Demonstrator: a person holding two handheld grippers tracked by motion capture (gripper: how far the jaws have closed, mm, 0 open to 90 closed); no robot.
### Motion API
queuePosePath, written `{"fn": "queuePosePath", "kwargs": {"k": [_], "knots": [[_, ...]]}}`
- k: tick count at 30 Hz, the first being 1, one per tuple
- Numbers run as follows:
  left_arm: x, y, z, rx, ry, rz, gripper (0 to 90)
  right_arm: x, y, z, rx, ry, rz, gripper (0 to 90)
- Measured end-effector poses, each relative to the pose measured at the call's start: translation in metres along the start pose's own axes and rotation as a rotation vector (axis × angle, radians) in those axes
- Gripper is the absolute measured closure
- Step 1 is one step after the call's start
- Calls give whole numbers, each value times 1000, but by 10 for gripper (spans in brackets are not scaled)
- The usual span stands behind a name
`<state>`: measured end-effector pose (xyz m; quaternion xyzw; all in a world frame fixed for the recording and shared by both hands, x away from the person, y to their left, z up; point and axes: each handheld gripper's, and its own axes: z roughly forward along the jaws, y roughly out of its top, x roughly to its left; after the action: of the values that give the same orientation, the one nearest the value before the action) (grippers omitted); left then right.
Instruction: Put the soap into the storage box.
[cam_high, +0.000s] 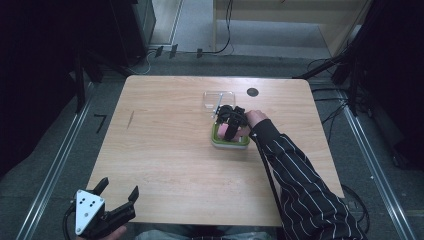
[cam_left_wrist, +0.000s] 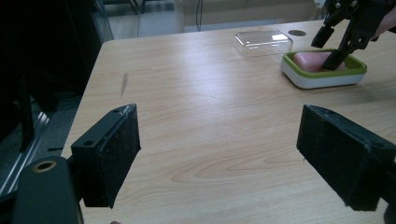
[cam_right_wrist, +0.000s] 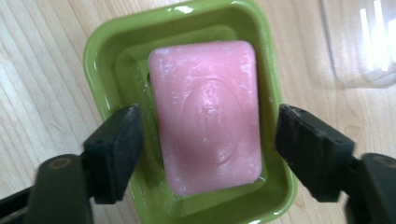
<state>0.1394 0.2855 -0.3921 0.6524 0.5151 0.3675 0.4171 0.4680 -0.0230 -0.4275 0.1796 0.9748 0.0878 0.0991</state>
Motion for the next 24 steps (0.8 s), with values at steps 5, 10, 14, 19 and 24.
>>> {"fn": "queuePosePath", "kwargs": {"k": [5,10,14,19,24], "knots": [[-1,1,2,-3,-6,1,139,0,-2,-7,1,24,44,146],[-1,2,4,-1,-13,4,138,0,-6,-10,18,39,88,104],[-2,3,6,-1,-21,7,139,1,-11,-15,19,56,131,77],[-3,4,9,-4,-31,11,138,4,-21,-21,24,46,154,55],[-4,5,12,-4,-43,14,139,10,-30,-27,19,35,191,49]]}}
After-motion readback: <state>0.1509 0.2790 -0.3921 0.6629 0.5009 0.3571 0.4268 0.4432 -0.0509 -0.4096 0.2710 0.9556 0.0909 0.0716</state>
